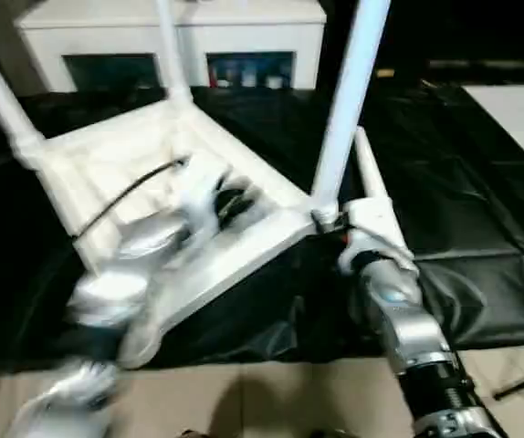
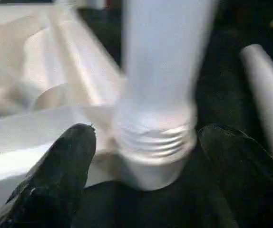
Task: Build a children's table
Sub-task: Rotate leg to tighten, then rotate table base
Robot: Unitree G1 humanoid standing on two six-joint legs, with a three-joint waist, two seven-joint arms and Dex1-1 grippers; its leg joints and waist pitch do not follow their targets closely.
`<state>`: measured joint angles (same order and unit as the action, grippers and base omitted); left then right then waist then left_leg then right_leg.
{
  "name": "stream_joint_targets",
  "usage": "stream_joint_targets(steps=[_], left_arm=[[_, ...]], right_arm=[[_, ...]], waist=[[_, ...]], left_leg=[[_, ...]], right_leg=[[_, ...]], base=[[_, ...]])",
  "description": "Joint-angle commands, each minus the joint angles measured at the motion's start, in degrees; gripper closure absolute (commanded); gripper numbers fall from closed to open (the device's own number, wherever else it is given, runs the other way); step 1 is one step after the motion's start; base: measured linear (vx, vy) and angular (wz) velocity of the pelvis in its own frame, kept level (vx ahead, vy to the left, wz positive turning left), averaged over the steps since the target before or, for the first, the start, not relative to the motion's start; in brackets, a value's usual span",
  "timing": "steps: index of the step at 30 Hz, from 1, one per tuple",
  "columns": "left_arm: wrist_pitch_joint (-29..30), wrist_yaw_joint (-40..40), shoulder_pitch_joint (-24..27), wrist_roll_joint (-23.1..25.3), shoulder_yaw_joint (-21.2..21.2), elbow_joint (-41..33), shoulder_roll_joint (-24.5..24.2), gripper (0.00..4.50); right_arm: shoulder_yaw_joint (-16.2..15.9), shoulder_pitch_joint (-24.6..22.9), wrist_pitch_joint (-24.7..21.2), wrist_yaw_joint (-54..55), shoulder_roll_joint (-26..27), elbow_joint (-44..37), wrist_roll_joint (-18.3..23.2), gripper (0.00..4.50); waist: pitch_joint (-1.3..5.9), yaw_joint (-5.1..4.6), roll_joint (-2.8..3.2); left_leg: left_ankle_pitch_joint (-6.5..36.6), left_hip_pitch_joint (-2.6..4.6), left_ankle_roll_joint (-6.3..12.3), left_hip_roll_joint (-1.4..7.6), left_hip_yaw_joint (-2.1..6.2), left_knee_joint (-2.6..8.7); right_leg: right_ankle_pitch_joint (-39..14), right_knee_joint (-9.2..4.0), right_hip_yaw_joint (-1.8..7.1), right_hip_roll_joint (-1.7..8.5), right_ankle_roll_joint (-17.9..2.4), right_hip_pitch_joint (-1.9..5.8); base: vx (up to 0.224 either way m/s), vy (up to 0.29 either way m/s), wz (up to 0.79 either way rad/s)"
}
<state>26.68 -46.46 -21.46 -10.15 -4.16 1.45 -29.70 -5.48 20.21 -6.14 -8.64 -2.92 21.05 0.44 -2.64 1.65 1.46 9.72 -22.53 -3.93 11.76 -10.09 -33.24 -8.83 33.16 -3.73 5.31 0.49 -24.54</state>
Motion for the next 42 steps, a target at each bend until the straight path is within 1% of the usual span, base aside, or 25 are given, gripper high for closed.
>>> stream_joint_targets(steps=[1, 2, 4, 5, 7, 8, 9, 11, 12, 14, 15, 16, 18, 20, 22, 24, 25, 27, 29, 31, 35, 37, 39, 40, 42], left_arm=[[4.2, -3.9, 3.0, 1.0, 3.0, -5.9, -7.2, 2.54], [4.6, -4.6, 3.9, 1.4, 3.9, -6.4, -9.2, 2.46], [6.0, -3.8, 5.2, 3.2, 7.6, -5.9, -13.1, 2.23], [6.0, -3.8, 5.2, 3.2, 7.6, -5.9, -13.1, 2.16], [8.8, -0.9, 6.3, 5.5, 11.5, -5.0, -17.7, 2.03], [8.8, -0.8, 6.3, 5.5, 11.6, -5.0, -17.8, 1.94], [10.0, 0.1, 6.8, 5.7, 12.1, -5.1, -19.4, 1.83], [11.1, 1.9, 7.2, 6.7, 12.3, -4.4, -20.7, 1.66], [13.1, 3.8, 7.6, 7.4, 12.3, -4.2, -21.5, 1.66], [14.6, 4.5, 8.2, 9.0, 11.0, -3.7, -22.0, 1.31], [15.7, 4.4, 9.1, 10.3, 9.6, -3.3, -22.3, 1.31], [16.3, 4.0, 10.3, 11.6, 7.6, -2.5, -22.3, 1.24], [16.5, 3.8, 11.0, 12.1, 6.7, -2.2, -22.2, 1.16], [17.3, 3.3, 12.6, 12.4, 4.4, -2.2, -22.2, 0.93], [17.8, 2.7, 14.0, 12.4, 2.1, -3.2, -22.4, 0.83], [18.6, 2.4, 13.8, 10.2, 1.4, -5.0, -20.5, 0.72], [19.0, 2.2, 13.6, 9.7, 1.3, -5.6, -19.8, 0.60], [19.6, 1.9, 13.4, 9.0, 0.9, -6.4, -18.8, 0.43], [21.1, 1.3, 12.1, 7.4, -1.3, -9.0, -14.9, 0.38], [21.2, 1.7, 11.1, 7.5, -2.9, -9.4, -12.9, 0.05], [19.9, 3.4, 9.7, 8.4, -4.5, -8.7, -10.1, 0.01], [19.5, 4.3, 9.0, 8.6, -4.8, -8.1, -8.8, 0.01], [17.6, 8.4, 6.5, 9.7, -5.8, -5.6, -4.0, 0.01], [16.4, 10.5, 5.3, 10.3, -6.3, -4.1, -1.5, 0.01], [15.3, 12.0, 4.3, 10.7, -6.7, -2.8, 0.5, 0.01]], right_arm=[[-1.7, 0.2, -1.8, -1.6, 0.3, -0.8, -0.4, 0.58], [-1.8, 0.1, -2.1, -1.8, 0.4, -0.8, -0.3, 0.58], [-2.1, 0.0, -2.7, -1.7, 0.6, -0.9, -0.6, 0.58], [-2.1, 0.0, -2.7, -1.7, 0.6, -0.9, -0.6, 0.58], [-2.4, -0.1, -3.5, -1.4, 0.5, -0.7, -1.3, 0.58], [-2.4, -0.1, -3.6, -1.4, 0.4, -0.7, -1.3, 0.58], [-2.5, -0.1, -4.0, -1.3, 0.3, -0.6, -1.7, 0.58], [-2.4, -0.1, -4.3, -1.3, 0.4, -0.5, -1.6, 0.58], [-2.5, 0.0, -4.5, -1.4, 0.4, -0.4, -1.6, 0.58], [-2.6, 0.1, -4.6, -1.4, 0.5, -0.2, -1.6, 0.58], [-2.7, 0.2, -4.9, -1.4, 0.6, -0.1, -1.7, 0.58], [-3.0, 0.3, -5.2, -1.7, 0.8, 0.0, -1.7, 0.58], [-3.1, 0.3, -5.4, -1.9, 0.9, 0.1, -1.6, 0.58], [-3.7, 0.3, -5.9, -2.4, 1.1, 0.2, -1.7, 0.58], [-4.0, 0.3, -6.1, -2.9, 1.3, 0.6, -1.7, 0.58], [-4.4, 0.5, -6.0, -3.3, 1.6, 1.7, -1.8, 0.58], [-4.5, 0.6, -5.9, -3.4, 1.6, 2.0, -1.9, 0.58], [-4.5, 0.8, -5.6, -3.5, 1.8, 2.7, -1.8, 0.58], [-4.9, 2.5, -4.8, -3.9, 2.6, 6.6, -1.9, 0.58], [-5.1, 3.4, -4.5, -4.1, 3.0, 8.3, -2.0, 0.58], [-5.1, 4.2, -4.2, -4.2, 3.6, 9.5, -1.8, 0.58], [-5.0, 4.5, -4.1, -4.2, 3.8, 9.9, -1.8, 0.58], [-5.3, 5.2, -3.4, -4.4, 4.6, 10.6, -1.8, 0.58], [-5.4, 5.4, -3.0, -4.9, 5.0, 10.5, -1.4, 0.58], [-5.7, 5.5, -2.7, -5.6, 5.3, 10.4, -1.3, 0.58]], waist=[[4.30, 0.15, 0.15], [4.04, 0.04, 0.34], [3.65, 0.19, 0.22], [3.54, 0.15, 0.15], [2.89, 0.27, 0.12], [2.81, 0.22, 0.20], [2.79, 0.16, 0.23], [2.73, 0.07, 0.21], [2.63, 0.09, 0.23], [2.62, 0.06, 0.34], [2.65, 0.12, 0.29], [2.60, 0.18, 0.53], [2.38, 0.09, 0.40], [2.51, 0.16, 0.82], [2.32, 0.08, 0.52], [2.27, 0.02, 0.26], [2.36, 0.31, 0.54], [2.37, 0.21, 0.31], [2.45, 0.13, 0.34], [2.51, 0.22, 0.28], [2.69, 0.04, 0.13], [2.72, -0.06, 0.05], [2.81, -0.01, 0.06], [2.77, 0.19, 0.20], [2.75, 0.22, 0.01]], left_leg=[[2.7, 1.42, 5.25, 0.49, -0.39, 2.96], [3.7, 1.10, 4.82, 0.51, -0.32, 3.25], [7.8, 1.72, 2.74, 0.65, -0.53, 3.54], [8.8, 1.62, 2.17, 0.63, -0.55, 3.61], [15.4, 1.81, -0.73, 0.66, -0.42, 4.24], [18.3, 2.02, -1.85, 0.64, -0.24, 4.46], [19.4, 2.26, -2.25, 0.67, -0.26, 4.49], [20.9, 2.24, -3.04, 0.65, -0.01, 4.62], [22.2, 2.42, -3.31, 0.66, -0.02, 4.62], [23.4, 2.37, -3.49, 0.56, 0.11, 4.68], [23.6, 2.48, -3.48, 0.55, 0.13, 4.61], [24.1, 2.50, -3.46, 0.55, 0.20, 4.64], [25.8, 2.39, -3.42, 0.45, 0.37, 4.78], [26.8, 2.65, -3.79, 0.55, 0.61, 4.83], [28.1, 2.63, -3.85, 0.61, 0.73, 4.94], [29.7, 2.82, -3.86, 0.56, 0.83, 4.93], [29.8, 3.17, -4.01, 0.67, 0.89, 4.88], [28.7, 2.76, -3.98, 0.58, 0.83, 4.92], [28.2, 2.75, -4.04, 0.54, 0.82, 4.86], [28.0, 2.84, -3.83, 0.51, 0.75, 4.74], [25.3, 2.12, -3.62, 0.40, 0.77, 4.75], [25.0, 2.23, -3.49, 0.35, 0.68, 4.63], [24.2, 2.28, -3.31, 0.34, 0.58, 4.49], [24.5, 2.64, -3.34, 0.38, 0.45, 4.37], [24.6, 2.35, -3.18, 0.33, 0.47, 4.40]], right_leg=[[2.7, -1.19, 1.69, 1.34, -14.6, 3.41], [1.2, -1.20, 1.72, 1.36, -14.4, 3.67], [-3.3, -1.67, 1.90, 1.25, -13.5, 3.29], [-4.5, -1.69, 1.98, 1.29, -13.2, 3.35], [-13.0, -2.22, 2.20, 1.35, -11.1, 3.00], [-16.5, -2.50, 2.24, 1.35, -9.8, 2.80], [-17.7, -2.67, 2.31, 1.33, -9.4, 2.55], [-19.0, -2.80, 2.36, 1.30, -8.7, 2.47], [-19.5, -2.93, 2.39, 1.22, -8.5, 2.13], [-21.2, -3.19, 2.39, 1.22, -7.8, 2.08], [-21.5, -3.26, 2.41, 1.23, -7.7, 1.98], [-22.3, -3.40, 2.45, 1.29, -7.5, 1.88], [-24.9, -3.71, 2.35, 1.34, -6.9, 1.85], [-24.8, -3.84, 2.39, 1.33, -7.2, 1.66], [-24.9, -3.93, 2.34, 1.28, -7.4, 1.61], [-27.1, -4.09, 2.29, 1.46, -7.2, 1.64], [-27.0, -4.20, 2.40, 1.56, -7.4, 1.46], [-25.2, -3.99, 2.38, 1.44, -7.9, 1.76], [-24.2, -3.83, 2.33, 1.39, -8.2, 1.91], [-24.1, -3.88, 2.39, 1.43, -8.4, 1.85], [-23.0, -3.56, 2.35, 1.52, -8.1, 2.52], [-22.9, -3.63, 2.32, 1.43, -7.9, 2.44], [-22.3, -3.66, 2.33, 1.42, -8.2, 2.44], [-22.1, -3.79, 2.36, 1.34, -8.3, 2.06], [-22.5, -3.87, 2.29, 1.34, -8.0, 2.35]], base=[[0.000, 0.000, 0.00], [0.000, 0.000, 0.00], [0.000, 0.000, 0.00], [0.000, 0.000, 0.00], [0.000, 0.000, 0.00], [0.000, 0.000, 0.00], [-0.050, -0.016, -0.01], [-0.054, -0.010, 0.01], [0.000, 0.000, 0.00], [0.000, 0.000, 0.00], [0.000, 0.000, 0.00], [0.000, 0.000, 0.00], [0.000, 0.000, 0.00], [0.000, 0.000, 0.00], [0.000, 0.000, 0.00], [0.000, 0.000, 0.00], [0.000, 0.000, 0.00], [0.000, 0.000, 0.00], [0.000, 0.000, 0.00], [0.000, 0.000, 0.00], [0.000, 0.000, 0.00], [0.000, 0.000, 0.00], [0.000, 0.000, 0.00], [0.000, 0.000, 0.00], [0.000, 0.000, 0.00]])
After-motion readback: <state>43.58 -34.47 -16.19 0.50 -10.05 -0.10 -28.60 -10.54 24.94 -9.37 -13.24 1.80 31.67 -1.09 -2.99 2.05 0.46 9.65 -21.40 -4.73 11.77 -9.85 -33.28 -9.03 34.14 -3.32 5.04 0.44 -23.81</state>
